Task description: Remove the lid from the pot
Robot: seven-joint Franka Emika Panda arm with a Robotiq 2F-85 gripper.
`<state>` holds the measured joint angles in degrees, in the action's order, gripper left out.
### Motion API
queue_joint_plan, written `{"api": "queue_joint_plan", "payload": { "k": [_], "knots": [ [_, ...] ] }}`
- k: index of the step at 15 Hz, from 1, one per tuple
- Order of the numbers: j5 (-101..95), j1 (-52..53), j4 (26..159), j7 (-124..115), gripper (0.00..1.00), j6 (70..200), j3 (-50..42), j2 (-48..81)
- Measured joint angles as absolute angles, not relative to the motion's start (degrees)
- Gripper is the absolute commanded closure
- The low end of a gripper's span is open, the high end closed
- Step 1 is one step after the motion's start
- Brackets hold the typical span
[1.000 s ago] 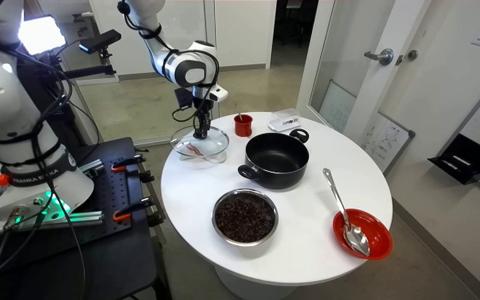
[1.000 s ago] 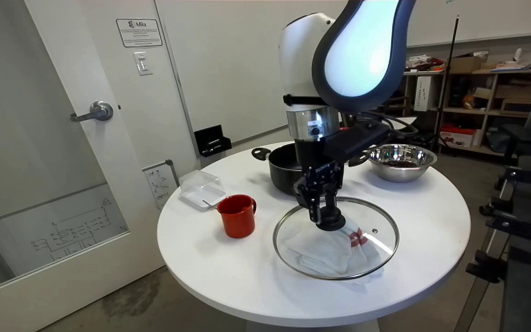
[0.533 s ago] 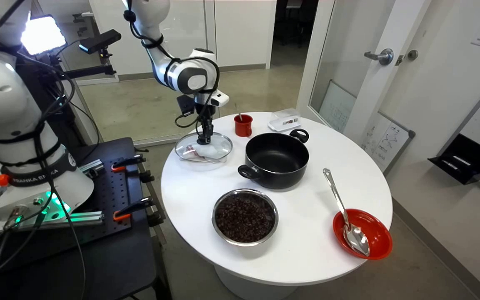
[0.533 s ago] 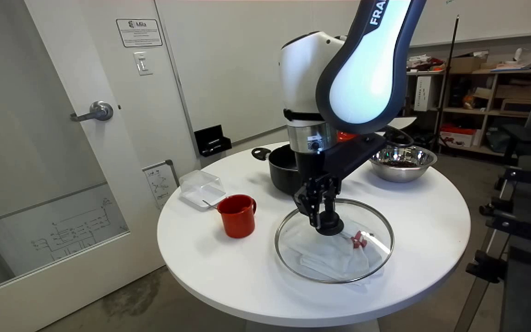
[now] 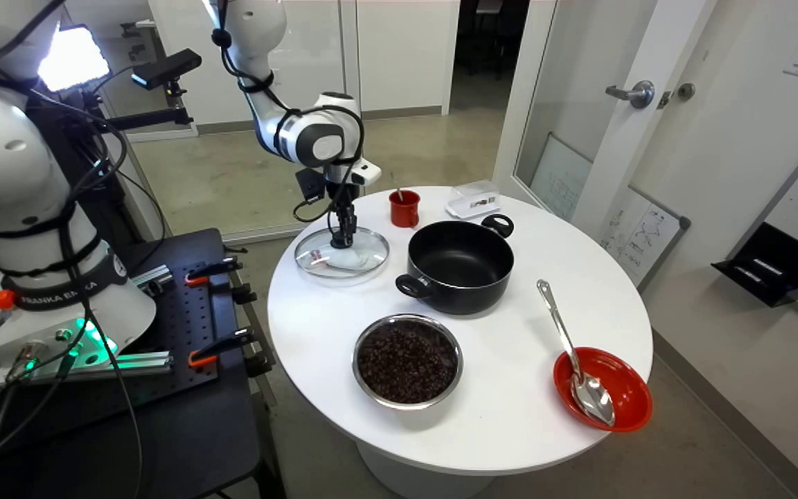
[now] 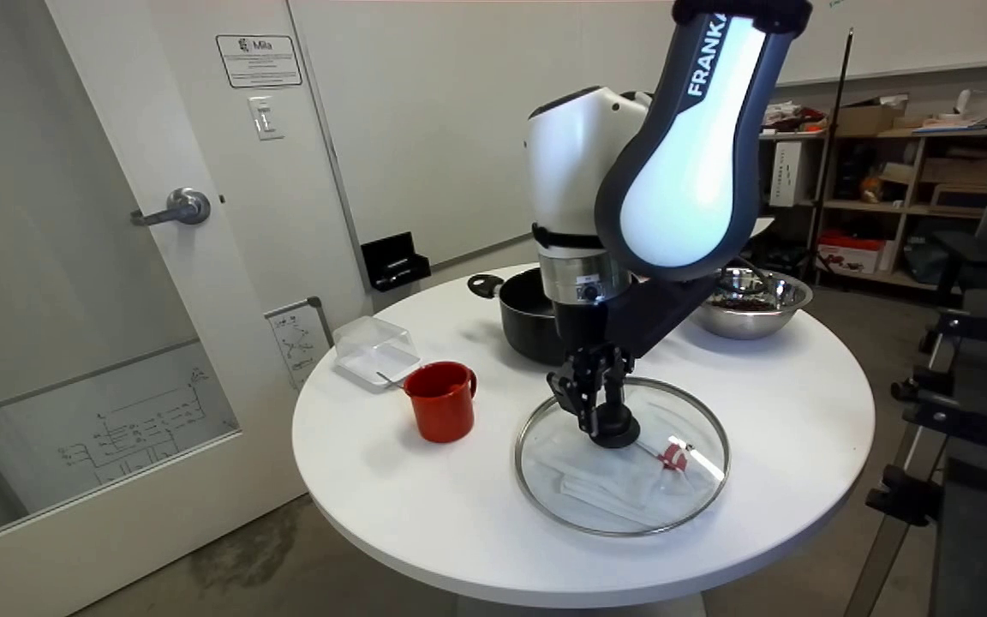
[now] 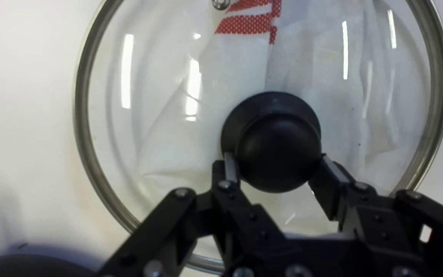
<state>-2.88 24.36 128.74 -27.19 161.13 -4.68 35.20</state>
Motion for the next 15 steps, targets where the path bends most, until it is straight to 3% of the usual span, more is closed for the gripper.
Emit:
{"api": "queue_joint_plan", "payload": {
  "k": [5, 6, 7, 10, 15],
  "knots": [
    [-2.85, 24.52, 127.79, -27.19, 0.76, 161.13, -4.78, 35.93],
    [-2.79, 24.52, 127.71, -27.19, 0.26, 161.12, -4.78, 35.99],
    [-2.69, 24.51, 127.58, -27.19, 0.25, 161.01, -4.78, 36.07],
    [-2.15, 24.23, 127.07, -27.19, 0.04, 159.64, -4.59, 36.55],
    [-1.42, 23.74, 125.71, -27.19, 0.00, 155.75, -3.74, 36.85]
  ]
}}
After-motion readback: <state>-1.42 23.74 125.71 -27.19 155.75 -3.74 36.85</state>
